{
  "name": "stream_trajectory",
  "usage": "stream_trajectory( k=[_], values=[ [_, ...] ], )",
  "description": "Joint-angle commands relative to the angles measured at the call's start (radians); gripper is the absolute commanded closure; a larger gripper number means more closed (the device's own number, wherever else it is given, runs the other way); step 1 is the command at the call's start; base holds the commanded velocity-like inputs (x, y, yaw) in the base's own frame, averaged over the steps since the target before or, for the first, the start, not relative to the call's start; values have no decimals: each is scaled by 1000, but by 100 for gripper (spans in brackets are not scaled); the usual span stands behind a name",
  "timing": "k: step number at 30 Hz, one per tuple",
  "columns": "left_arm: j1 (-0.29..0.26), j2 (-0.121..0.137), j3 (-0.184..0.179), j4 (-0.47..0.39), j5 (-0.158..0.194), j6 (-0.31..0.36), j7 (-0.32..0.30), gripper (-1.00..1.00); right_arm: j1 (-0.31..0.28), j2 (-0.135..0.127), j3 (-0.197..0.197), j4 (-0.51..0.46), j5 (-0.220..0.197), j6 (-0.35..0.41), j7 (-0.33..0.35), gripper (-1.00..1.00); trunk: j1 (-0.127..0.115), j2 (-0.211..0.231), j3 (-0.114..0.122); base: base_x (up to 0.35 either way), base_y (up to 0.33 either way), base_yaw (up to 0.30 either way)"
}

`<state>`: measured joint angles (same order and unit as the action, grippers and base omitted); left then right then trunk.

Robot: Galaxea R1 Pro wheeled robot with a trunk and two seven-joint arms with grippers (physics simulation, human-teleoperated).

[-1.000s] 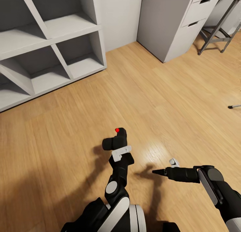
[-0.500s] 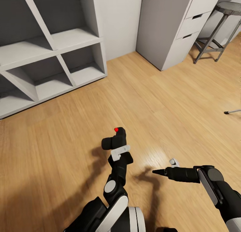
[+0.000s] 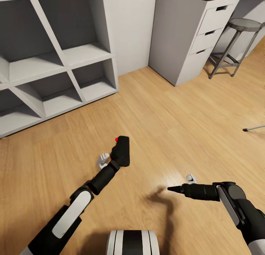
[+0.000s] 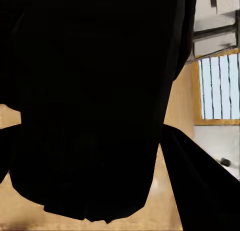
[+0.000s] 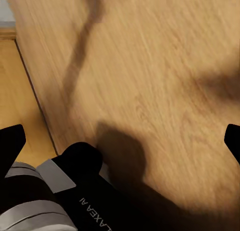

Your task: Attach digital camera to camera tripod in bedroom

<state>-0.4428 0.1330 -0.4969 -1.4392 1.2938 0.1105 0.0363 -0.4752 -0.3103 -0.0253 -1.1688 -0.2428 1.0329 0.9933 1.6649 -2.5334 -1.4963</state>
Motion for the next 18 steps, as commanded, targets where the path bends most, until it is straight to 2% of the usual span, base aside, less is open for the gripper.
stream_trajectory(
  k=[1, 2, 3, 4, 5, 8, 11, 15, 18],
  values=[
    [-1, 15, 0, -1, 38, 12, -26, 100, 0, 0, -1, 0, 4, 3, 5, -100, -1, 0, 3, 0, 0, 0],
    [-1, 25, 2, -1, 63, 22, -48, 100, 0, 0, -1, 0, 4, 3, 5, -100, -1, 0, 7, 0, 0, 0],
    [0, 41, 4, 0, 104, 39, -83, 100, 0, 0, -1, 0, 4, 3, 6, -100, -1, 0, 11, 0, 0, 0],
    [0, 47, 5, 0, 119, 45, -95, 100, 0, 0, -1, 0, 4, 3, 6, -100, -2, 1, 15, 0, 0, 0],
    [-1, 70, 6, 0, 173, 68, -144, 100, 0, 0, -2, 0, 4, 4, 7, -100, -2, 1, 19, 0, 0, 0],
    [0, 71, 5, -1, 169, 69, -144, 100, 0, 0, -2, 0, 4, 5, 7, -100, -4, 2, 30, 0, 0, 0],
    [0, 70, 1, -2, 115, 69, -146, 100, 0, -1, -2, 0, 4, 6, 7, -100, -5, 2, 42, 0, 0, 0],
    [-1, 67, 1, -7, 63, 68, -148, 100, 0, -1, -2, 0, 4, 6, 6, -100, -7, 3, 58, 0, 0, 0],
    [-1, 67, 0, -9, 52, 68, -148, 100, 0, -1, -2, 0, 4, 6, 7, -100, -8, 4, 69, 0, 0, 0]
  ],
)
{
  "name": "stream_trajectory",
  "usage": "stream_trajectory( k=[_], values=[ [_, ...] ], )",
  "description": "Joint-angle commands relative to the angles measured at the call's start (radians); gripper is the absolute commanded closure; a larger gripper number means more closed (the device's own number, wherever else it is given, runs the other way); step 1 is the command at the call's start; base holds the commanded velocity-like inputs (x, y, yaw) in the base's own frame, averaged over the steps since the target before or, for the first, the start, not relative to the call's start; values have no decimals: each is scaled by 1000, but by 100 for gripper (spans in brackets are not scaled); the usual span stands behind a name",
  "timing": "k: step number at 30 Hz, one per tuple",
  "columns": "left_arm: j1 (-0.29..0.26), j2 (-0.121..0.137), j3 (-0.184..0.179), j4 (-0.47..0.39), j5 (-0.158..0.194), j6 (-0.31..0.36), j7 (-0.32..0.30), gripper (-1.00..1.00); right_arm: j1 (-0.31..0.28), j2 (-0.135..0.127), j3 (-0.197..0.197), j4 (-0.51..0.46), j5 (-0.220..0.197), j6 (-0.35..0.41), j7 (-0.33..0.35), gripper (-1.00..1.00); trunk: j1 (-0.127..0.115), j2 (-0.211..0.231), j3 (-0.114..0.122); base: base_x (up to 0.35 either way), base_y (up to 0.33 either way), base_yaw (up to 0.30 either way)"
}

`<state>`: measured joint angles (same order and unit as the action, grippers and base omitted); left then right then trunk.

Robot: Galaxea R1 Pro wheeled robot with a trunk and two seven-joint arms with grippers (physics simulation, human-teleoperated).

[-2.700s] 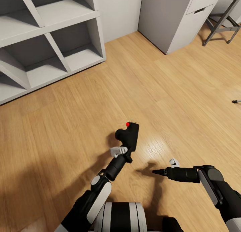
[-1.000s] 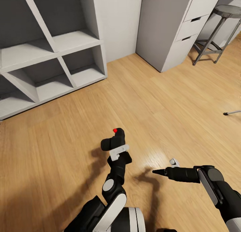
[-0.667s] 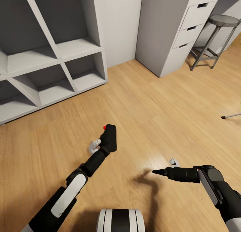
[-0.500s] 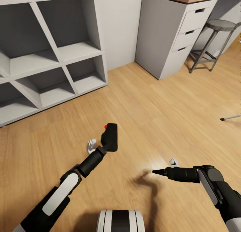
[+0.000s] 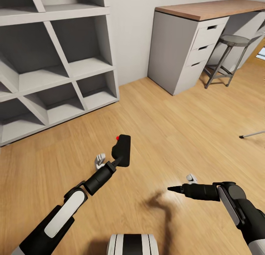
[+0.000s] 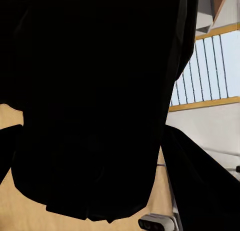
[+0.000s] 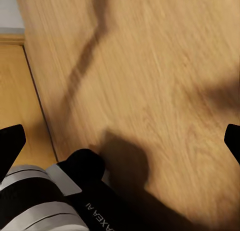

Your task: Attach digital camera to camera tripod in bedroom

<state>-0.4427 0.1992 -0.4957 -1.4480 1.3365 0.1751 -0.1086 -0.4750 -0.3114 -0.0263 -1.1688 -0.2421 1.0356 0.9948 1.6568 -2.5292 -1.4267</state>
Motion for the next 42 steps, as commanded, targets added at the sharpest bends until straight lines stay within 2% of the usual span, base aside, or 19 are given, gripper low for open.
stream_trajectory(
  k=[1, 42],
  values=[
    [-1, 1, -1, 0, 8, 3, -3, 100, 0, 0, -1, 0, 4, 3, 6, -100, -1, 0, 3, 0, 0, 0],
    [-1, -3, -7, -1, 1, -5, 3, 100, 0, -3, -1, 0, 6, 4, 11, -100, -19, 10, 162, 0, 0, 0]
  ],
)
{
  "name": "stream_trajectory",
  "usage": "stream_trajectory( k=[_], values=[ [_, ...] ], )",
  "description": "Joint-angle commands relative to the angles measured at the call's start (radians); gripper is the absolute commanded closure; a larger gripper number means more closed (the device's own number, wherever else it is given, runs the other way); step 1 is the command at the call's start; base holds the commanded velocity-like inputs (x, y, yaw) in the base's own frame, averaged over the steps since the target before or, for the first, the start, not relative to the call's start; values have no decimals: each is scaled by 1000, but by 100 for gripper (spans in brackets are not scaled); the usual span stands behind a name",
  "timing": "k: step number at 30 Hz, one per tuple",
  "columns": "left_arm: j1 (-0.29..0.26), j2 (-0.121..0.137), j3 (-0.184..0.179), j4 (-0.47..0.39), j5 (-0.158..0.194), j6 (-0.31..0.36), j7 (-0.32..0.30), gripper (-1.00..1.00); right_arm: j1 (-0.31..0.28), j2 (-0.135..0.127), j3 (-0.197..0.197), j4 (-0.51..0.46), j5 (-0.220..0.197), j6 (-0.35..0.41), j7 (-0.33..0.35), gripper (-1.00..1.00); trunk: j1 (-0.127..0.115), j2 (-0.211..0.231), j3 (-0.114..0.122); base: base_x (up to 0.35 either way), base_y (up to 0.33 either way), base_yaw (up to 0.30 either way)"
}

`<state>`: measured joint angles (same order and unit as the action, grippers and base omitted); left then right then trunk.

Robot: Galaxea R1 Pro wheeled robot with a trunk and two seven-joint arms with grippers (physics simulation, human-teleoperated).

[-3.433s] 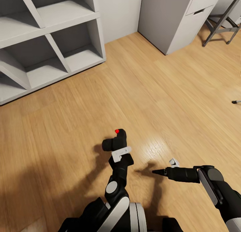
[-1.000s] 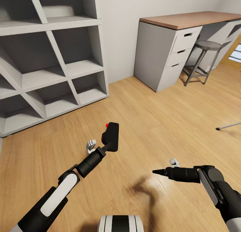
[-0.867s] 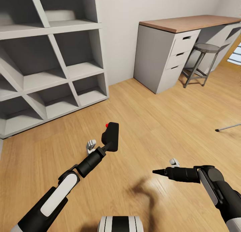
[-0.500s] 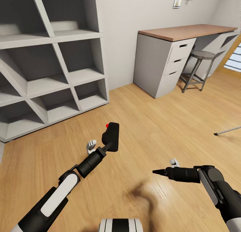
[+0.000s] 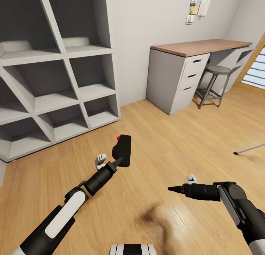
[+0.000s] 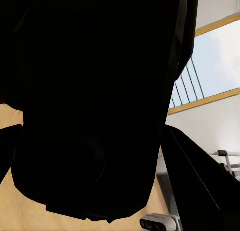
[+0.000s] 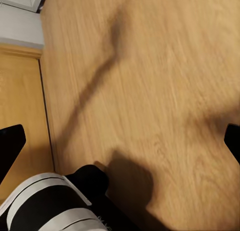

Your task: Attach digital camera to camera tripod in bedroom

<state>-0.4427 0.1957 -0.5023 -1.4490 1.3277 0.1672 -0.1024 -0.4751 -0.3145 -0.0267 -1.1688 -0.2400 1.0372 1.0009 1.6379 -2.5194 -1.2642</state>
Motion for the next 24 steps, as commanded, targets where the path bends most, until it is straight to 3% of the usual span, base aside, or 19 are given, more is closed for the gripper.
stream_trajectory(
  k=[1, 24],
  values=[
    [-1, 1, -1, 0, 10, 3, -2, 100, 0, 0, -1, 0, 4, 3, 5, -100, -1, 0, 3, 0, 0, 0],
    [-1, -2, -2, 2, 10, 3, 9, 100, 0, -2, -1, 0, 3, 3, 7, -100, -11, 5, 92, 0, 0, 0]
  ],
)
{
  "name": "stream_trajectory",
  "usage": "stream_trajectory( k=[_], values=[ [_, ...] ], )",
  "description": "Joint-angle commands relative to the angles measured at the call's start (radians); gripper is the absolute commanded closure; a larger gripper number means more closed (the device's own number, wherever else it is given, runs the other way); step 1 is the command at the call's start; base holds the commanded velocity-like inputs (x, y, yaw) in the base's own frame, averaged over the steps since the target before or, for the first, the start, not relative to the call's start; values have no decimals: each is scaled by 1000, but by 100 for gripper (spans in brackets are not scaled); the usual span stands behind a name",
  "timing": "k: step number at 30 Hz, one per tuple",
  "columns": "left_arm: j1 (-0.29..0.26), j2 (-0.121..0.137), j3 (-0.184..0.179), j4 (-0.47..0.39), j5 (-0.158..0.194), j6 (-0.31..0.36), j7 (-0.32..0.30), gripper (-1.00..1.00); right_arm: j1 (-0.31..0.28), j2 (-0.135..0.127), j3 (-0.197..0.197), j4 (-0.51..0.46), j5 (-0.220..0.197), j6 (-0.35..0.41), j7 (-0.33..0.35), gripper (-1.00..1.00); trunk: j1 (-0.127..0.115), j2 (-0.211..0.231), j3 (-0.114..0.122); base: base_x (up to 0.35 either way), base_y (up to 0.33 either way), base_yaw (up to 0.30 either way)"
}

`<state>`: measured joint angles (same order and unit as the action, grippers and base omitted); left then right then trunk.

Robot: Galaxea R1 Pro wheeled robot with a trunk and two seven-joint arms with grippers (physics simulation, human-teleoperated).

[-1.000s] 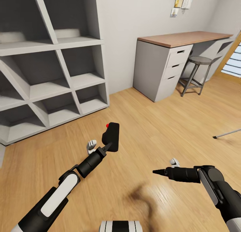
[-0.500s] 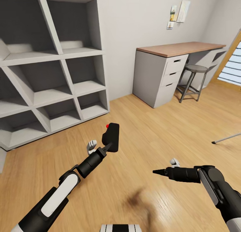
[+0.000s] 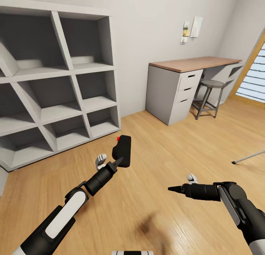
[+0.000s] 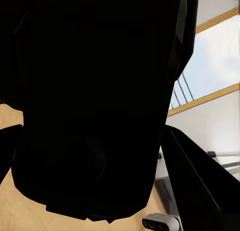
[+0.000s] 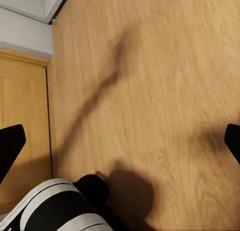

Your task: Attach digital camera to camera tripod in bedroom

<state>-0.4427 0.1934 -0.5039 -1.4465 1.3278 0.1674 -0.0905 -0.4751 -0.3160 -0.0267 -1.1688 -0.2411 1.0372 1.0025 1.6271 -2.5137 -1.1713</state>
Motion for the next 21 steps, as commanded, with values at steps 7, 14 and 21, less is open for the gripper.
stream_trajectory(
  k=[7, 14, 21],
  values=[
    [-1, 1, -1, 0, 10, 3, -4, 100, 0, 0, -1, 0, 5, 3, 4, -100, -3, 1, 26, 0, 0, 0],
    [-1, 1, -1, -1, 10, 3, -8, 100, 0, 0, -1, 0, 5, 3, 4, -100, -6, 3, 53, 0, 0, 0],
    [-1, 2, -2, -3, 10, 3, -13, 100, 0, 0, -1, 0, 4, 3, 4, -100, -10, 5, 81, 0, 0, 0]
  ],
)
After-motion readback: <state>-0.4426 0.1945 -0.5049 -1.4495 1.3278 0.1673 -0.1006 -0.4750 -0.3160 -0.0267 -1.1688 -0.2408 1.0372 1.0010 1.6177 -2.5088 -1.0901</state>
